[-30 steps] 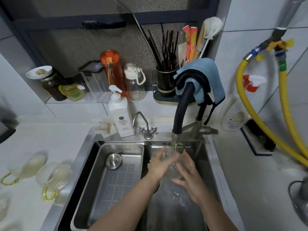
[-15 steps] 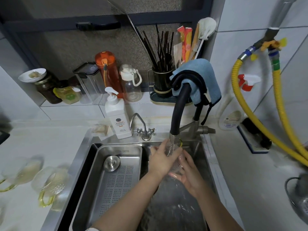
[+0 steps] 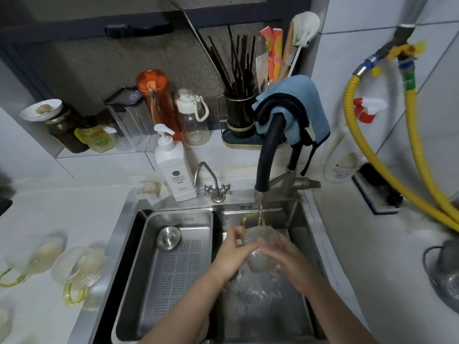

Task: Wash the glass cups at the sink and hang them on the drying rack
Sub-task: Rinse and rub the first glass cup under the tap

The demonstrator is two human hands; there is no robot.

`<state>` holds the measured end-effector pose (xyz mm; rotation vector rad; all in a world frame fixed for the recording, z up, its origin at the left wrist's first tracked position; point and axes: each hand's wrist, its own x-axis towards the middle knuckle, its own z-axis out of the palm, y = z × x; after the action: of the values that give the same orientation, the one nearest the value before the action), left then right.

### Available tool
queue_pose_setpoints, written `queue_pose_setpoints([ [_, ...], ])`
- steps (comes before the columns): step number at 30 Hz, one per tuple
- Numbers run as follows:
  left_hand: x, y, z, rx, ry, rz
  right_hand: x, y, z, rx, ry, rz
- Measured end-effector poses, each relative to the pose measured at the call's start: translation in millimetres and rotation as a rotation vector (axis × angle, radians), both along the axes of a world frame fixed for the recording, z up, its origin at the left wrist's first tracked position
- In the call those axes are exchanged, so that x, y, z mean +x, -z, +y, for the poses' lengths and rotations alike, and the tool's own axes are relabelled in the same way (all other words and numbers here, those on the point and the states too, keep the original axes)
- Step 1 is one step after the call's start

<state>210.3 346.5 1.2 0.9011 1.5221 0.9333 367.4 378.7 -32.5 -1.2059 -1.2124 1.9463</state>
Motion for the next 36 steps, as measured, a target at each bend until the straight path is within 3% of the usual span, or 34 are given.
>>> queue_pose_setpoints([
  [8,-23.6,-19.5,16.5,0.027,-0.082,0.056,-6.1,-23.1,21.7,0.445,-0.192,-0.527],
  [12,-33.9,-17.3,24.2,-0.01,-0.05,0.153,-8.7,-38.9,29.1,0.644,-0.293,-0.625],
  [15,-29.2,-14.0,24.8,0.022,-0.091,0.068,-6.7,-44.2,32.7,0.756,-0.315,-0.651],
  [18,-25.7,-6.6,21.8,0.025,-0.162,-0.038,0.4,-44.2,34.1,0.717,-0.274,-0.6],
  [22,-18.7,5.8,18.3,-0.037,-0.282,-0.172,18.8,-47.0,43.5,0.417,-0.114,-0.307],
  [28,-8.6,16.4,20.7,-0.062,-0.385,-0.286,47.4,-24.0,76.2,0.368,0.228,-0.377],
  [36,-8.4,19.7,21.8,-0.062,-0.372,-0.311,66.1,-13.8,138.6,0.331,0.439,-0.408],
])
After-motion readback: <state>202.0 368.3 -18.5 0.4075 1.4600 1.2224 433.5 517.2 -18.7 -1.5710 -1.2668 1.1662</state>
